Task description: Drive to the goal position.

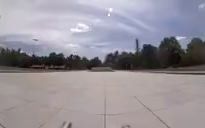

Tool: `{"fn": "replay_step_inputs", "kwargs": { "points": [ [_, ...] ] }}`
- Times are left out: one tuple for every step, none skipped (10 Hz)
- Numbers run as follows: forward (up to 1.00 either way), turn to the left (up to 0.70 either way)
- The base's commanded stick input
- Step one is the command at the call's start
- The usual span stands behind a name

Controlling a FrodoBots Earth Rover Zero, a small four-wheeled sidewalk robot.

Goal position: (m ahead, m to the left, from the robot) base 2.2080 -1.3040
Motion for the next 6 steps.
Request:
{"fn": "replay_step_inputs", "kwargs": {
  "points": [
    [0.7, -0.12],
    [0.7, -0.23],
    [0.7, -0.31],
    [0.7, -0.08],
    [0.7, 0.0],
    [0.7, 0.0]
  ]
}}
